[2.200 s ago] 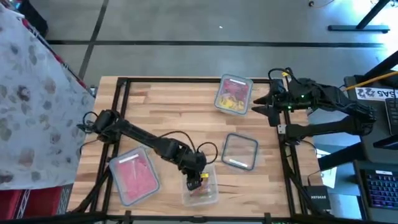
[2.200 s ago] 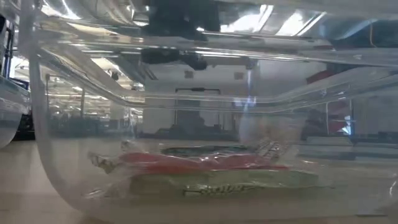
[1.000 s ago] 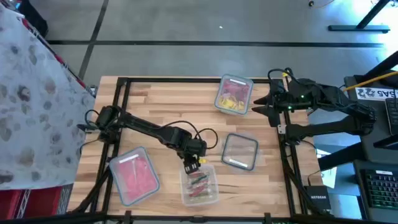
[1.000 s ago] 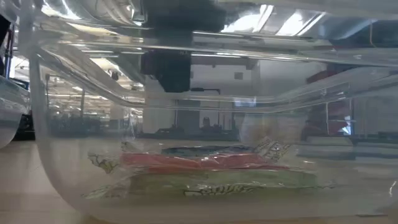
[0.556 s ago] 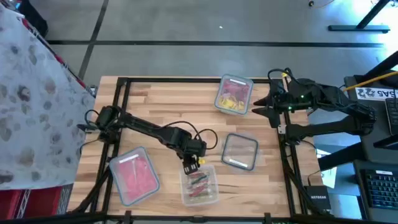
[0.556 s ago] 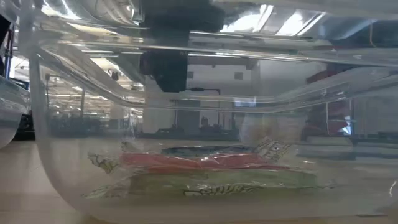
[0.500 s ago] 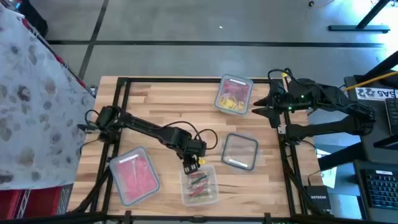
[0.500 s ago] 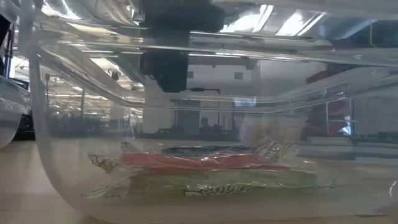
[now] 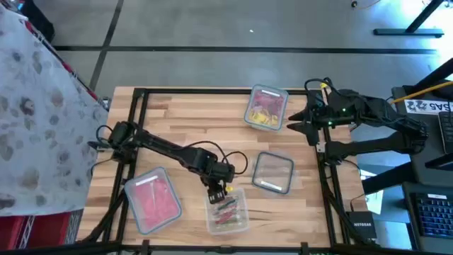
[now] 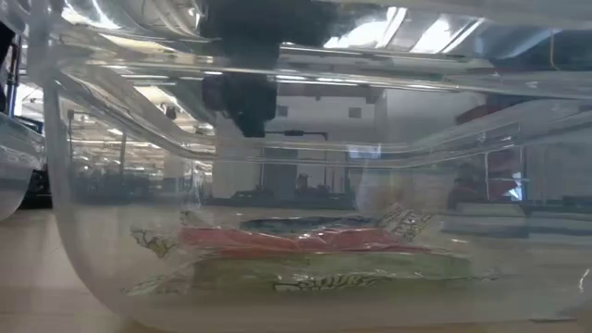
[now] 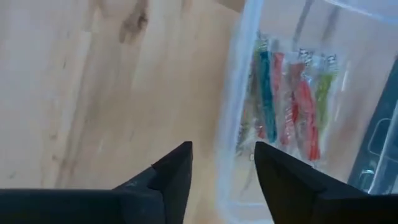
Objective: Sort candy
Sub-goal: Close the square transparent bin
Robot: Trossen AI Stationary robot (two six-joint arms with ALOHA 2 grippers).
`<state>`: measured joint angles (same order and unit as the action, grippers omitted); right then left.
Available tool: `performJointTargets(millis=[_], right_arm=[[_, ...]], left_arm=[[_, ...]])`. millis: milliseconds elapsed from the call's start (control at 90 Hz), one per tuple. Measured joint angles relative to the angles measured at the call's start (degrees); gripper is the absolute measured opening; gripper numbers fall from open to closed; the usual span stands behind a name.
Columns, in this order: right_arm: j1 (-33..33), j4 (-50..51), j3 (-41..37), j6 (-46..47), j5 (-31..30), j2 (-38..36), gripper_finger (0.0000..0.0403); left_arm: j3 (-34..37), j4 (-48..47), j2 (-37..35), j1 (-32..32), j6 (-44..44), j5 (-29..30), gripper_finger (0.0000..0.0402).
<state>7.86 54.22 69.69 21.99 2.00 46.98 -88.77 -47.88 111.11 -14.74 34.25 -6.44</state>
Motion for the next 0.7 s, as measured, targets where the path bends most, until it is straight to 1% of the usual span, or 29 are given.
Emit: performJointTargets(millis=[189,400,489,589,700], right_arm=[[0.0,0.0,0.0,-0.4,-0.7,0.0,0.0166],[0.0,0.0,0.0,-0.4,-1.4,0.0,0.0166],[0.0,-0.1,0.0,-0.4,-1.4,0.0,0.0166],[0.0,0.0,0.0,-0.4,-1.4,0.0,0.0166],[0.0,0.0,0.0,-0.4,-1.4,0.0,0.0166]], left_arm=[[0.0,0.5,0.0,-0.3,0.9,0.0,0.0162],[0.1,0.4,1.0,-0.9,0.2,2.0,0.0218],[0.1,1.1,1.7,-1.2,-1.1,2.2,0.0228],[0.1,0.4,3.1,-1.5,-2.0,2.2,0.0217],[0.1,0.3,4.4,-1.4,-1.7,2.2,0.0177]])
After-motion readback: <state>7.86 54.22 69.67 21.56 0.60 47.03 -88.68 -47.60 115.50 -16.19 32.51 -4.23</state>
